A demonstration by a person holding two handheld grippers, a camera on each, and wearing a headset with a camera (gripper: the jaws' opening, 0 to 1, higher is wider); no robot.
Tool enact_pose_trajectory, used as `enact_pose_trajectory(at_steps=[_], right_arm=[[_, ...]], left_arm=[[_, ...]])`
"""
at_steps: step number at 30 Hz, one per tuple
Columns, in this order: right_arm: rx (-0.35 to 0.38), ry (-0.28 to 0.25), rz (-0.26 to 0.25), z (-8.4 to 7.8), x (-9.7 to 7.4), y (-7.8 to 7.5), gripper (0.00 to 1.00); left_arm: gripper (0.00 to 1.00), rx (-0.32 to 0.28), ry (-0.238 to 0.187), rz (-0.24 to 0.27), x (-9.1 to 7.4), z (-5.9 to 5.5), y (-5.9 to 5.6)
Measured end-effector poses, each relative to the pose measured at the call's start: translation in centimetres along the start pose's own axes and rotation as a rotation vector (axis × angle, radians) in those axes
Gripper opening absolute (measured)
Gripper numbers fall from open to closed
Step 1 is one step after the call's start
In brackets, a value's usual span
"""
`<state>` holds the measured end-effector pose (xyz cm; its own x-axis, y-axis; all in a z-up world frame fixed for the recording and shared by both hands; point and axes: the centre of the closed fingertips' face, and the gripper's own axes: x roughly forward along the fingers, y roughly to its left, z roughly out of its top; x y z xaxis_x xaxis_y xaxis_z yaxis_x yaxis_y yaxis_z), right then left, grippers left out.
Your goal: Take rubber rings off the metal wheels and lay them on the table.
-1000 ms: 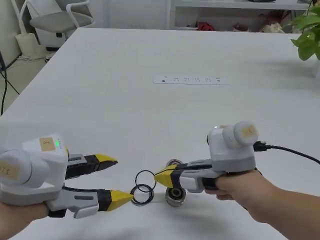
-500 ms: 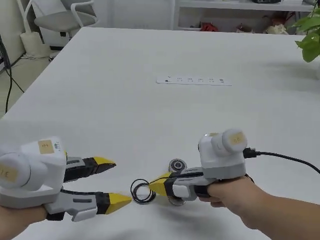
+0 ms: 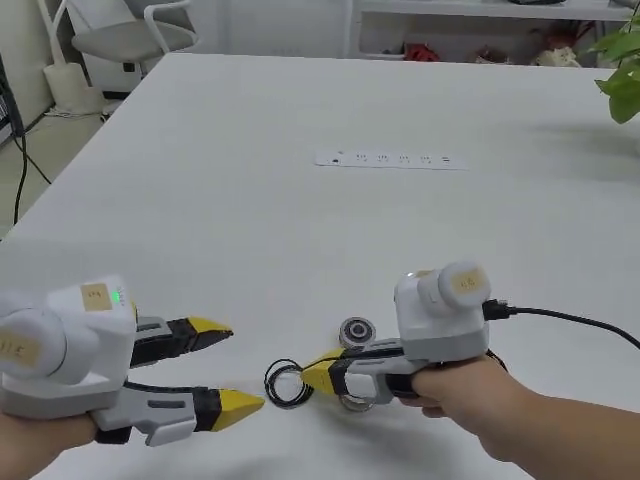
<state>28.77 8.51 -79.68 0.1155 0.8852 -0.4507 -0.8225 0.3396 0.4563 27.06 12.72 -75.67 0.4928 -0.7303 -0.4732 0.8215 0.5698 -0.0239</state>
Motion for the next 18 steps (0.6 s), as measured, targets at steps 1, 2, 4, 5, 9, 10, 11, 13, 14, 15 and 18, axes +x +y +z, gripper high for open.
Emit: enact_pose_trajectory(at_steps=[1, 2, 4, 5, 9, 10, 11, 13, 14, 15, 18], right_arm=[[0.000, 0.000, 0.000, 0.00, -0.02, -0.01, 0.01], [-0.002, -0.001, -0.003, 0.03, -0.03, -0.05, 0.01], [-0.006, -0.001, -0.004, 0.06, -0.03, -0.05, 0.03], [-0.008, 0.000, -0.004, 0.06, -0.04, 0.01, 0.04], [-0.024, 0.004, -0.003, 0.01, -0.05, 0.15, 0.07], [-0.028, 0.005, -0.003, 0.01, -0.06, 0.18, 0.07], [-0.031, 0.007, -0.002, -0.01, -0.06, 0.19, 0.08], [-0.037, 0.009, -0.002, -0.01, -0.10, 0.26, 0.10], [-0.038, 0.010, -0.002, -0.01, -0.11, 0.27, 0.10], [-0.040, 0.011, -0.001, -0.02, -0.15, 0.28, 0.11], [-0.043, 0.012, -0.001, 0.05, -0.24, 0.32, 0.14]], left_arm=[[0.51, -0.001, 0.000, -0.001, 0.02, -0.03, 0.02], [0.51, -0.002, 0.002, 0.000, 0.04, -0.03, 0.01], [0.51, -0.004, 0.002, 0.001, 0.09, 0.06, -0.08], [0.51, -0.006, 0.001, 0.001, 0.10, 0.09, -0.10], [0.51, -0.006, 0.004, 0.001, 0.25, 0.16, -0.39], [0.51, -0.006, 0.003, 0.001, 0.28, 0.07, -0.34], [0.51, -0.007, 0.004, 0.000, 0.30, 0.02, -0.33], [0.51, -0.009, 0.003, 0.000, 0.33, -0.08, -0.24], [0.51, -0.010, 0.003, 0.001, 0.34, -0.13, -0.18], [0.51, -0.011, 0.002, 0.002, 0.35, -0.15, -0.16], [0.51, -0.012, 0.000, 0.001, 0.31, 0.16, -0.46]])
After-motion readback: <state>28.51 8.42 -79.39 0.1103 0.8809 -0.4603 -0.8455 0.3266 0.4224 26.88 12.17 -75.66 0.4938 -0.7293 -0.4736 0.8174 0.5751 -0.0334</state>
